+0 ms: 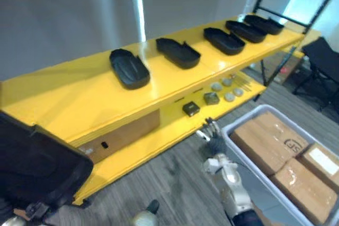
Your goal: Walk over and take plastic housings, then place them on the shelf
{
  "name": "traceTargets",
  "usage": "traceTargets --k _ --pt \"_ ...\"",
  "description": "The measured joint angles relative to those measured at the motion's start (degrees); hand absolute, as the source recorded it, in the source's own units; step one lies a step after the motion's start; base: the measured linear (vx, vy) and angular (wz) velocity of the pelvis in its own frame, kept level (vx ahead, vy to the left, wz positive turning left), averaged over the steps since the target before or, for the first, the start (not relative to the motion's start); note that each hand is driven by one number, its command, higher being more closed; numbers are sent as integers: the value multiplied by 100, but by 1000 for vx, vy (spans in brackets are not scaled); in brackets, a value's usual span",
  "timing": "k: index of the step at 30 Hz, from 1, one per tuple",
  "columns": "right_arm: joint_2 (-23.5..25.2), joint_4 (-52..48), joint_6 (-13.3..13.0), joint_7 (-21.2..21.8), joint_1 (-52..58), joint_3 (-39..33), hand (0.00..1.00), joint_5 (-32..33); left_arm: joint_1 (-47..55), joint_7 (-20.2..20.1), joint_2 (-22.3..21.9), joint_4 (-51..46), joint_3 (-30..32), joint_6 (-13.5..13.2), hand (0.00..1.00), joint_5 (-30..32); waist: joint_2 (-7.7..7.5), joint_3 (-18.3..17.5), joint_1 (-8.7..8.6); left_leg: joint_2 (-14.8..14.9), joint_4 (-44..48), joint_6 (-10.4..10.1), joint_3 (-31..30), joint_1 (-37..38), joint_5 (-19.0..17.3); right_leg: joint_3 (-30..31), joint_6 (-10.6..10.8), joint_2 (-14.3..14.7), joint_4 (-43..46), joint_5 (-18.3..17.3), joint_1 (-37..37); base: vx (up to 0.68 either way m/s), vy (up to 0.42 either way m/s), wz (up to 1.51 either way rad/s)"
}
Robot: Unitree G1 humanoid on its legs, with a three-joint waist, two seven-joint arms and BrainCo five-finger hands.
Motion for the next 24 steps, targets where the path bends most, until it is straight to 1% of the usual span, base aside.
traceTargets --k 2,3,4,5,7,8,9,10,11,12,13,14,16,18,20,21,22,24 --pt "-1 -48 -1 66 -15 -1 0 -67 0 20 -3 0 -18 -37 100 -38 16 113 0 33 5 46 222 -1 77 13 -6 -40 61 -7 8 -37 43 15" --pt "-2 -120 -3 129 -14 -1 0 -131 2 33 -2 -1 -32 -74 100 -36 68 168 1 21 15 49 273 -2 81 28 -9 -78 88 -9 -4 -50 50 -1" --pt "-6 -156 -7 145 -19 -1 0 -163 -4 34 0 -11 -47 -77 100 -32 76 186 -1 11 20 50 284 -1 81 42 -9 -98 97 -9 -8 -48 52 -4" --pt "-30 -190 -10 228 -35 -13 0 -165 -7 31 9 -73 -110 -78 100 -29 125 242 -21 -20 20 49 285 -5 78 151 -58 -125 137 -40 -27 -50 60 3" --pt "-96 -193 -10 299 -27 -72 0 -208 -158 -16 167 -284 -253 -100 100 -27 202 353 -83 -29 52 53 169 -83 81 732 -259 -149 408 -194 -146 -62 73 27" --pt "-123 -198 -10 286 7 -113 0 -208 -250 -64 352 -367 -346 -103 100 -32 209 362 -167 -39 113 53 37 -186 80 1029 -269 -139 582 -252 -227 -37 41 65" --pt "-170 -203 -10 240 38 -132 0 -207 -370 -167 575 -397 -431 -113 100 -37 216 377 -244 -39 140 54 -123 -283 83 1355 -334 -109 772 -315 -332 -21 2 94" --pt "-220 -237 -12 199 84 -172 0 -212 -511 -263 853 -396 -569 -110 100 -43 246 418 -344 0 160 70 -243 -405 124 1700 -324 -43 1006 -371 -446 -17 -40 95" --pt "-230 -295 -21 151 126 -209 0 -217 -599 -334 1020 -396 -658 -110 100 -44 236 471 -373 37 133 61 -253 -446 209 1920 -340 -8 1149 -480 -517 -19 -70 80" --pt "-230 -338 -59 114 160 -219 0 -217 -656 -353 1132 -395 -746 -104 100 -47 193 523 -372 37 71 39 -275 -463 333 1986 -298 -8 1202 -616 -525 -19 -125 52" --pt "-234 -389 -135 117 181 -210 0 -240 -688 -353 1155 -393 -832 -103 100 -47 127 581 -365 13 32 -35 -317 -539 426 1981 -217 -7 1171 -769 -546 -10 -153 30" --pt "-238 -414 -179 121 150 -211 0 -275 -678 -347 1112 -390 -869 -100 100 -49 125 683 -358 24 4 -106 -333 -550 508 1982 -181 10 1154 -854 -549 -15 -150 18" --pt "-261 -416 -249 129 152 -211 0 -370 -608 -347 1094 -352 -988 -71 100 -51 185 847 -357 56 -15 -172 -366 -574 590 1981 -78 54 1127 -976 -546 -27 -101 4" --pt "-261 -453 -249 185 289 -208 0 -435 -490 -377 1093 -352 -1139 -73 100 -91 212 866 -359 51 -7 -195 -370 -578 606 1978 -49 73 1058 -1066 -501 -30 -62 1" --pt "-292 -648 -260 273 492 -208 0 -477 -427 -397 1094 -344 -1260 -76 100 -86 270 917 -368 38 -3 -225 -394 -578 633 1979 8 75 1058 -1179 -473 -40 -30 4" --pt "-309 -683 -303 300 552 -205 0 -560 -419 -415 1096 -341 -1269 -92 100 -88 284 965 -380 23 -4 -220 -397 -578 636 1983 27 69 1047 -1309 -454 -82 -23 5" --pt "-321 -682 -326 315 557 -206 0 -554 -437 -416 1097 -335 -1271 -109 100 -91 295 1043 -387 -3 7 -220 -409 -577 654 1980 129 64 1017 -1452 -409 -84 -20 7" --pt "-356 -679 -442 333 572 -203 0 -557 -408 -415 1097 -312 -1284 -112 100 -91 382 1158 -413 0 107 -250 -441 -595 638 1889 167 86 1058 -1561 -357 -103 -5 20"
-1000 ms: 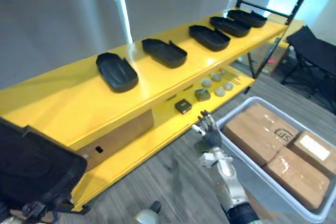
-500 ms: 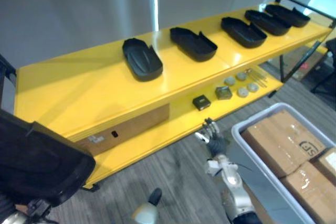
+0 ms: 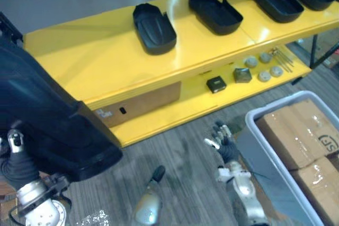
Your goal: Walk over and take plastic housings, then place them on the shelf
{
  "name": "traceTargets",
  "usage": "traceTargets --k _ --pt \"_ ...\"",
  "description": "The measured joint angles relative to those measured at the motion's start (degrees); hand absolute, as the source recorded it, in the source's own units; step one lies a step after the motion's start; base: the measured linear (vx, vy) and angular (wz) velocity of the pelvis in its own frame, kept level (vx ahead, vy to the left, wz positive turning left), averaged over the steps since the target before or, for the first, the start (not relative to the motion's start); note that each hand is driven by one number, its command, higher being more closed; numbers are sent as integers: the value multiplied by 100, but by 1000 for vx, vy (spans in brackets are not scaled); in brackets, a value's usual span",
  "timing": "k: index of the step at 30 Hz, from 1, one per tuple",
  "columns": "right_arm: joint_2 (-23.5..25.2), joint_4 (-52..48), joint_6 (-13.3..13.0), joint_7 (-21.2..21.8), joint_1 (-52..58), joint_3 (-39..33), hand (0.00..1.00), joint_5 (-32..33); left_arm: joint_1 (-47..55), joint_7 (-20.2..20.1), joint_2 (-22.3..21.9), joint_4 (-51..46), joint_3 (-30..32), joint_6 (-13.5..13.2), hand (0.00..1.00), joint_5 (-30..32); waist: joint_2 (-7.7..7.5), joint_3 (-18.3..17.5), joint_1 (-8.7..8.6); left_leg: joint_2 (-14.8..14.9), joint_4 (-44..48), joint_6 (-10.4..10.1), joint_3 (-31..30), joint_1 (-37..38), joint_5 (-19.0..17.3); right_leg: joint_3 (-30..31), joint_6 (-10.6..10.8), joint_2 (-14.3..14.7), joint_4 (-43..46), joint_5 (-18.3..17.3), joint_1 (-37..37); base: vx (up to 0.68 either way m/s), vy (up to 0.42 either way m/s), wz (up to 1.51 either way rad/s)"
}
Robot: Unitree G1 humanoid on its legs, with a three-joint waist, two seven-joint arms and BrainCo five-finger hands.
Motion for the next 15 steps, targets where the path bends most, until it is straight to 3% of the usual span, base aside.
traceTargets --k 2,4,6,7,9,10,11,12,13,14,15 --pt "13 0 -101 -2 -4 4 0 -3 50 -11 1 0 40 -8 100 -8 -34 49 25 -38 108 27 57 -35 -19 -79 -16 -48 9 -72 77 -53 26 28" --pt "49 -2 -193 -106 -65 5 0 -30 68 -31 3 -1 111 -11 100 -18 -181 123 81 -210 521 131 111 -209 -184 -128 -82 -153 75 -155 114 17 56 23" --pt "108 -1 -224 -411 -234 7 0 -111 97 -9 2 -1 219 -5 100 35 -436 247 188 -487 1273 306 495 -383 -693 -138 -472 -352 187 -215 258 105 104 8" --pt "90 -6 -258 -496 -271 1 0 -114 85 21 -16 11 227 -4 100 61 -420 251 176 -495 1394 248 531 -405 -823 -39 -543 -376 483 -95 222 138 115 7" --pt "80 -60 -306 -724 -491 -16 0 -124 42 192 84 -18 257 -7 100 187 -375 243 104 -467 1686 444 535 -356 -1054 689 -856 -640 2015 629 -520 149 187 3" --pt "116 -122 -349 -778 -578 -66 0 -144 -15 337 234 -17 299 13 100 370 -382 242 58 -448 1650 512 535 -202 -1171 1084 -886 -708 2648 1324 -859 196 217 -7" --pt "142 -127 -382 -807 -605 -118 0 -178 -53 382 303 -18 301 20 100 433 -381 242 49 -429 1598 556 537 -94 -1203 1193 -870 -750 2904 1737 -994 176 117 -5" --pt "183 -129 -468 -841 -627 -205 0 -275 -139 472 423 -25 302 21 100 505 -319 268 31 -350 1514 634 467 64 -1251 1337 -796 -763 3220 1611 -1183 241 98 1" --pt "167 -165 -536 -854 -681 -319 0 -400 -310 539 533 -28 322 45 100 508 -286 268 -6 -279 1419 691 382 241 -1256 1391 -741 -653 3305 936 -1377 183 45 4" --pt "153 -198 -537 -866 -721 -389 0 -465 -397 570 552 -29 336 65 100 505 -256 251 -29 -238 1379 697 348 300 -1262 1397 -739 -548 3184 713 -1487 228 69 18" --pt "110 -372 -567 -997 -803 -616 0 -608 -626 642 597 -24 330 161 100 491 -175 217 -122 -162 1302 702 254 367 -1287 1438 -760 -296 2494 403 -1721 158 51 19"
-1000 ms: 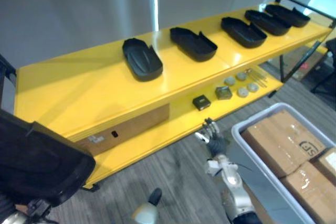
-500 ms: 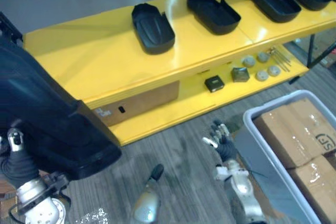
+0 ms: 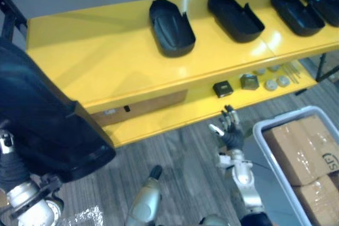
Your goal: Walk over and take plastic housings, then place them on the shelf
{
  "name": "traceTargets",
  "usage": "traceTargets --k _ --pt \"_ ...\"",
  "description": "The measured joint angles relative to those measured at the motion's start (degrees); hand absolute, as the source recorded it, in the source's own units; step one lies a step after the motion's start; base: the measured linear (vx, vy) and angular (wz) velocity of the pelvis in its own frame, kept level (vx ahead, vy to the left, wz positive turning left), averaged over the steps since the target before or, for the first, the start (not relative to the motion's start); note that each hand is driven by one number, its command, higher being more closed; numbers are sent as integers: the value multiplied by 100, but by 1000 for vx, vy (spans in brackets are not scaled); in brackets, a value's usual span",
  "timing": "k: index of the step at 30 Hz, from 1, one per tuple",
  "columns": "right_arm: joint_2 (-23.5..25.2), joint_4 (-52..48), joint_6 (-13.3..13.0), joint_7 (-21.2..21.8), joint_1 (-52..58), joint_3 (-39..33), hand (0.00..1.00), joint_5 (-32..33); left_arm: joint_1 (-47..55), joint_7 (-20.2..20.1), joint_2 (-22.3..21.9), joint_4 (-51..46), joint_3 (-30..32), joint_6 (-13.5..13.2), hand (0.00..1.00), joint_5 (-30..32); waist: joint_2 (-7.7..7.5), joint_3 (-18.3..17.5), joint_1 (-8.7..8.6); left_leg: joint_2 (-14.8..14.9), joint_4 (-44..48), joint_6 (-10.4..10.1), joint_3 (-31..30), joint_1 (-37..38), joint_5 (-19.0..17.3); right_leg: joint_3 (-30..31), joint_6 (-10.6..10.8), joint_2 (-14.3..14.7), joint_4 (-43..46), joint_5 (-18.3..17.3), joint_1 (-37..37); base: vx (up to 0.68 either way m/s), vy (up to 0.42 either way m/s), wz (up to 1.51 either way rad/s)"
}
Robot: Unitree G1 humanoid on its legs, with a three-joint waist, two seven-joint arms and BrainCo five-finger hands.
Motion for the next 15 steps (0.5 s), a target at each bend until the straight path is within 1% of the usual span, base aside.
traceTargets --k 1,2,3,4,5,6,7,8,9,10,11,12,13,14,15 --pt "-25 -80 -39 -120 -11 -87 0 -42 -96 30 24 6 -14 59 100 0 4 -6 -12 6 -41 -26 -19 30 -18 107 -12 75 -349 -33 -62 182 22 27" --pt "-78 -210 -81 -291 -21 -237 0 -146 -238 69 60 31 -48 133 100 -8 7 -14 -29 -17 -34 -43 -60 35 -66 358 2 163 -845 -31 -202 144 -45 37" --pt "-150 -345 -122 -614 -25 -420 0 -370 -390 107 68 50 -134 206 100 -21 8 -22 -97 -62 -20 -64 -198 33 -125 733 36 262 -1310 18 -336 177 -103 70" --pt "-185 -507 -132 -1002 31 -625 0 -643 -520 140 56 94 -334 285 100 -28 23 -56 -163 -80 -28 -107 -385 53 -170 1125 123 371 -1622 84 -432 117 -88 69" --pt "-187 -568 -137 -1113 55 -683 0 -695 -545 140 41 116 -412 302 100 -27 30 -71 -170 -84 -33 -124 -437 64 -193 1244 147 399 -1700 106 -451 172 -193 85" --pt "-183 -793 -138 -1470 140 -799 0 -868 -553 135 -40 171 -623 325 100 -25 23 -124 -260 -106 -39 -186 -608 134 -287 1534 285 461 -1886 209 -421 200 -255 74" --pt "-181 -1042 -149 -1664 252 -862 0 -879 -444 107 -153 171 -737 343 100 8 -60 -290 -286 -117 -83 -232 -600 139 -364 1516 314 440 -2075 263 -369 252 -323 77" --pt "-171 -1160 -158 -1743 288 -896 0 -879 -395 102 -190 168 -768 344 100 14 -137 -348 -285 -106 -103 -237 -473 139 -435 1433 317 408 -2235 298 -248 189 -369 73" --pt "-179 -1335 -184 -1866 291 -932 0 -884 -312 99 -268 160 -788 358 100 28 -217 -426 -320 107 -53 -321 155 156 -502 1194 774 325 -2495 696 57 132 -337 61" --pt "-214 -1342 -193 -1935 269 -949 0 -896 -255 88 -432 160 -822 368 100 42 -76 -458 -363 329 0 -357 396 201 -515 1019 675 436 -2447 646 168 180 -418 67" --pt "-252 -1342 -174 -2148 295 -979 0 -946 -44 97 -698 138 -881 377 100 65 125 -661 -393 615 -45 -575 715 228 -397 846 567 584 -2395 578 272 228 -348 57" --pt "-245 -1340 -134 -2267 419 -1065 0 -1027 82 97 -850 137 -996 395 100 66 259 -835 -401 757 -186 -663 966 225 -279 686 521 665 -2379 552 294 239 -303 53" --pt "-227 -1328 -113 -2276 517 -1141 0 -1027 125 96 -880 133 -1028 394 100 66 345 -918 -415 812 -286 -654 1094 244 -226 587 485 685 -2379 530 304 226 -229 65" --pt "-181 -1296 -49 -2192 724 -1273 0 -1002 152 98 -886 133 -1024 402 100 83 486 -1002 -447 866 -491 -658 1314 321 -91 412 430 688 -2377 493 387 233 -177 60" --pt "-146 -1229 21 -1953 1014 -1362 0 -894 157 100 -882 109 -1002 402 100 121 550 -1038 -453 868 -709 -631 1466 444 70 276 420 667 -2379 486 482 190 -136 59"
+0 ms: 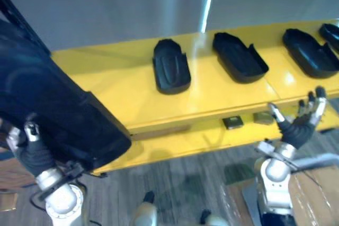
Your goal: Walk over and take plastic housings, then place them on the shelf
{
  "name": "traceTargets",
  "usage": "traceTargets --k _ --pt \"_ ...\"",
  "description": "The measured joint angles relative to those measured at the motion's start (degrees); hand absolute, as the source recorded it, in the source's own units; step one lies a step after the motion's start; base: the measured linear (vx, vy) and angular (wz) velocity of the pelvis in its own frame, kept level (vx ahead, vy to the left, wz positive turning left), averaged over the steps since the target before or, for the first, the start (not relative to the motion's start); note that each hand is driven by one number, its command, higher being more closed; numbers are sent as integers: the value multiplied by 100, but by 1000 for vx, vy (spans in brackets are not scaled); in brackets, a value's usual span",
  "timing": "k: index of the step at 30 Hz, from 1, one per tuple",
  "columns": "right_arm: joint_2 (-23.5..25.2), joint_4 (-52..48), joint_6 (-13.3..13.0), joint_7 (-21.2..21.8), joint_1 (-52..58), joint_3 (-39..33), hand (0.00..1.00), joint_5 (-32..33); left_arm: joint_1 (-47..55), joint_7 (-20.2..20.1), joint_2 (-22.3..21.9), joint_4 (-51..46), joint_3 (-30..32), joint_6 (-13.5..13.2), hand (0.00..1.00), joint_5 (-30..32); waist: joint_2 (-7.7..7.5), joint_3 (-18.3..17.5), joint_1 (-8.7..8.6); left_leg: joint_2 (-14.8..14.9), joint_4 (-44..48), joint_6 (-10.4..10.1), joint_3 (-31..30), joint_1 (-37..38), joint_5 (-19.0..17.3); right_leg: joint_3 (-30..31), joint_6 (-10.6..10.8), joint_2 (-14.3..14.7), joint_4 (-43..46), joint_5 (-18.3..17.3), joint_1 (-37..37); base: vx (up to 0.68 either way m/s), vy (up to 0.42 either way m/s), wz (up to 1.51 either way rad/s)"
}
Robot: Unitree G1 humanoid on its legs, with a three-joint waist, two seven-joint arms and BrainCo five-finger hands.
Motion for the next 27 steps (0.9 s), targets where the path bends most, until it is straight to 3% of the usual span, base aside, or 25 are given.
traceTargets --k 1,2,6,8,13,16,21,23,27 --pt "27 60 34 192 168 -15 0 101 13 1 3 -33 19 -1 100 47 -2 1 -6 -21 -85 -6 67 76 73 -43 -18 -15 0 -17 79 156 -83 44" --pt "87 178 155 725 488 -27 0 296 101 -3 20 -144 70 -12 100 125 -23 -7 -23 -28 -195 -2 121 210 108 -142 -37 -23 -1 -63 207 132 -39 36" --pt "271 1106 367 2089 1080 228 0 466 325 -3 198 -184 559 -23 100 130 -282 -29 -146 -109 -361 -2 166 382 108 -156 -12 -111 -15 -245 344 84 -29 10" --pt "271 1705 475 2384 1115 255 0 506 296 -20 598 -103 714 51 100 129 -359 -57 -155 -127 -403 -2 209 406 108 -157 -12 -130 -50 -245 373 0 0 0" --pt "240 3215 713 2424 1127 468 0 505 -99 -465 2100 652 1005 419 100 121 -404 -146 -185 -263 -608 94 323 479 107 -160 66 -263 -172 -283 452 -50 42 0" --pt "205 3552 835 2311 1262 498 0 506 -282 -817 2633 1148 1059 613 100 61 -349 -229 -293 -273 -759 194 748 489 164 -178 179 -349 -286 -247 459 -83 56 1" --pt "127 4470 1223 2227 1362 439 0 497 -909 -1498 3333 1950 1098 620 100 -272 -397 -415 -319 -317 -856 235 1081 489 249 -92 265 -418 -331 -191 370 -2 33 -7" --pt "128 4763 1235 2234 1373 390 0 486 -1152 -1707 3570 2253 1036 642 100 -403 -416 -432 -326 -321 -859 231 1127 491 254 -44 267 -421 -347 -176 365 46 16 -8" --pt "55 5126 1318 2262 1369 108 0 274 -2241 -2282 4303 3292 263 879 100 -878 -443 -449 -371 -294 -866 215 1263 541 245 61 219 -403 -346 -68 352 30 9 -9"
